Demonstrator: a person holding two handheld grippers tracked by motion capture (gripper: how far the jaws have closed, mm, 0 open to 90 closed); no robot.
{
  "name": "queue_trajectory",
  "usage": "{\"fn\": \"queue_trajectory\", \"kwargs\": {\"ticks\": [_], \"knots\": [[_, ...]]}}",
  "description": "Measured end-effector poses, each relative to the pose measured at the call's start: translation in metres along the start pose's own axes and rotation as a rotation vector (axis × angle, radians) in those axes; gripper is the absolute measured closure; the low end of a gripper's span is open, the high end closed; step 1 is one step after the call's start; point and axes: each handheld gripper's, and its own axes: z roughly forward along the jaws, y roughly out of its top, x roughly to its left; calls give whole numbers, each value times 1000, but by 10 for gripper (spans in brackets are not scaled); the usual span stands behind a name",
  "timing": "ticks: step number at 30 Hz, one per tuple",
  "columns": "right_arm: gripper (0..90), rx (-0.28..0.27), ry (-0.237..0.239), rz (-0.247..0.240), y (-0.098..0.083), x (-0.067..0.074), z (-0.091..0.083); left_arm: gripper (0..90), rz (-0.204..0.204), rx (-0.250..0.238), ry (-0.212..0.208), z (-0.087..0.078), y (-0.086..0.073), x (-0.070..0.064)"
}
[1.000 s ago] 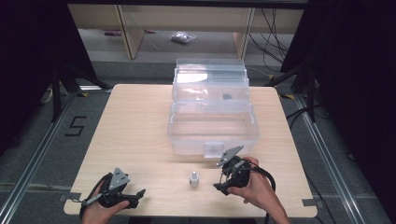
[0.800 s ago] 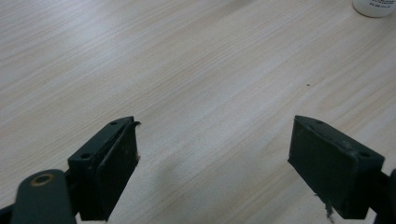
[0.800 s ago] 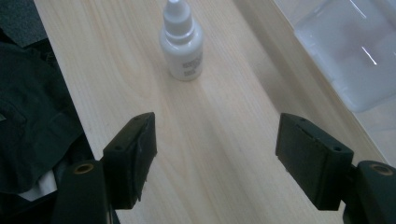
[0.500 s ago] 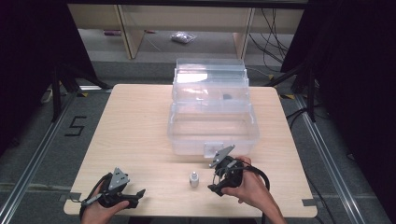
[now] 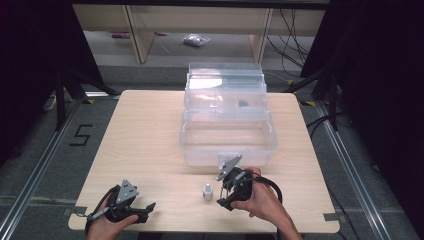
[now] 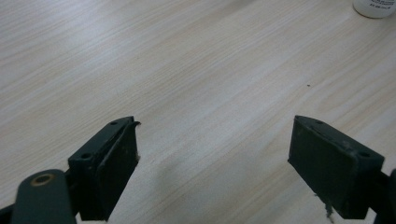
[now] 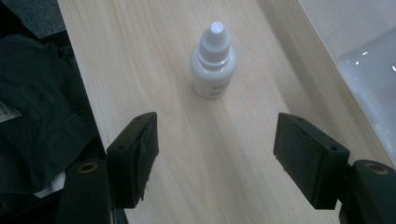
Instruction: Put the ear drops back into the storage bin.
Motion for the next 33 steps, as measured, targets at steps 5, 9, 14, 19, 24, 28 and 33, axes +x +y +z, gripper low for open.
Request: {"fn": "queue_trajectory", "kwargs": {"ticks": [5, 9, 14, 19, 24, 28, 33], "knots": [[319, 13, 5, -10, 5, 2, 3, 151, 0, 0, 2, 0, 0, 0], [324, 21, 4, -12, 8, 3, 5, 151, 0, -2, 3, 0, 0, 0], [329, 33, 3, -24, 12, 3, 8, 151, 1, 1, 2, 0, 0, 0], [336, 41, 2, -48, 16, 3, 11, 151, 0, 0, 2, -1, 0, 0], [344, 57, -4, -58, 21, 4, 15, 151, -2, -3, 3, -1, 0, 0], [354, 68, -10, -49, 24, 2, 18, 151, -1, -3, 3, -1, 0, 0], [363, 84, -10, -56, 27, 2, 23, 151, -2, -3, 3, -1, 0, 0]]}}
